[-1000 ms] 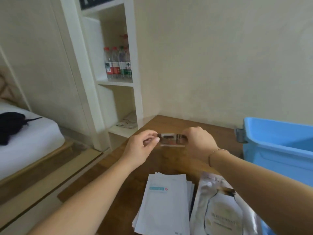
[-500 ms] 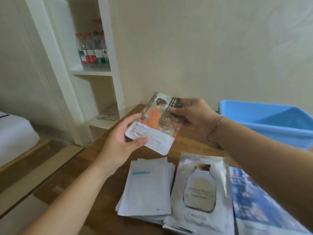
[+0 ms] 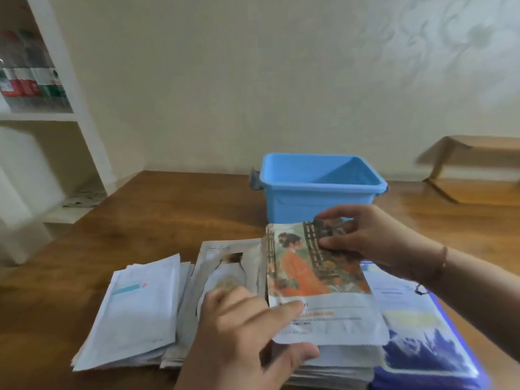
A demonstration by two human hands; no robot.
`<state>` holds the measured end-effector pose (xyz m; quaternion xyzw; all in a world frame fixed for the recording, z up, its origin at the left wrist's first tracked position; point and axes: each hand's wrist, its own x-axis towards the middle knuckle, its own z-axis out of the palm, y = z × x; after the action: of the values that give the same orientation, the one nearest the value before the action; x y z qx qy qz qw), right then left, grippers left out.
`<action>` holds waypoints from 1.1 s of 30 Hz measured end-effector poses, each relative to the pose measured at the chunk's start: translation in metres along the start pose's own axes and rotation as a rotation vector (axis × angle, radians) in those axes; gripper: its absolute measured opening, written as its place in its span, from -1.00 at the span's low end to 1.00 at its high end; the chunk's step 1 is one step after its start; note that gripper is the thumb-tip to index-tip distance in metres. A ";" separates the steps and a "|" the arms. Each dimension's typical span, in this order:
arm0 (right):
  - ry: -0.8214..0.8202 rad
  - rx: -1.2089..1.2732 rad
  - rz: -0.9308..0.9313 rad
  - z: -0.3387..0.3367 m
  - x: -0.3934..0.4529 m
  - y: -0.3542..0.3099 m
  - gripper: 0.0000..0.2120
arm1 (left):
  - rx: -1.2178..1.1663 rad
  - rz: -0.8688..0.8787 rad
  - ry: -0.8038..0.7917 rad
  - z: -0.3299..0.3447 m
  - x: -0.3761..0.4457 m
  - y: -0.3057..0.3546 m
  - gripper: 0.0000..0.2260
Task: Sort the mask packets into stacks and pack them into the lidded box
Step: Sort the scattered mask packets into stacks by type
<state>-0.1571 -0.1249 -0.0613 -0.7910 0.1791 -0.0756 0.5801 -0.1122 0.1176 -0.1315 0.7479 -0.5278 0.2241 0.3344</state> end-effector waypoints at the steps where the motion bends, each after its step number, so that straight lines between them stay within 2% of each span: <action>1: 0.004 -0.022 0.010 -0.003 -0.002 0.006 -0.67 | 0.050 0.028 -0.008 0.005 0.000 0.002 -0.56; 5: 0.057 -0.132 0.004 -0.007 -0.002 0.025 -0.65 | 0.216 0.083 -0.059 0.008 -0.005 0.002 -0.61; 8: 0.107 -0.304 -0.092 -0.003 -0.003 0.030 -0.64 | 0.289 0.118 -0.074 0.009 -0.012 0.001 -0.62; 13: 0.157 -0.529 -0.265 0.000 -0.003 0.031 -0.59 | 0.332 0.153 -0.112 0.008 -0.016 0.000 -0.57; 16: 0.178 -0.637 -0.314 -0.002 -0.002 0.036 -0.57 | 0.339 0.162 -0.079 -0.011 -0.020 -0.002 -0.57; 18: 0.188 -0.696 -0.390 -0.004 -0.004 0.039 -0.54 | 0.377 0.022 -0.014 -0.036 -0.026 -0.013 -0.51; 20: 0.108 -0.755 -0.457 -0.002 -0.014 0.038 -0.40 | 0.417 -0.280 0.005 -0.062 -0.041 -0.036 -0.38; 22: -0.032 -0.853 -0.511 0.004 -0.025 0.035 -0.30 | 0.401 -0.564 -0.139 -0.085 -0.059 -0.061 -0.18; 23: -0.090 -0.910 -0.523 0.008 -0.030 0.035 -0.28 | 0.356 -0.628 -0.232 -0.091 -0.069 -0.074 -0.07; 24: -0.133 -0.964 -0.524 0.010 -0.032 0.037 -0.25 | 0.299 -0.651 -0.299 -0.094 -0.079 -0.087 0.00; 26: -0.182 -1.034 -0.501 0.014 -0.034 0.041 -0.18 | 0.194 -0.652 -0.355 -0.097 -0.089 -0.104 -0.01; 33: -0.233 -0.989 -0.472 0.017 -0.035 0.050 -0.19 | -0.027 -0.611 -0.351 -0.097 -0.084 -0.121 -0.17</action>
<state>-0.1934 -0.1102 -0.1109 -0.9907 -0.0538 -0.0225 0.1232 -0.0255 0.2690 -0.1556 0.8939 -0.3320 -0.0252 0.3003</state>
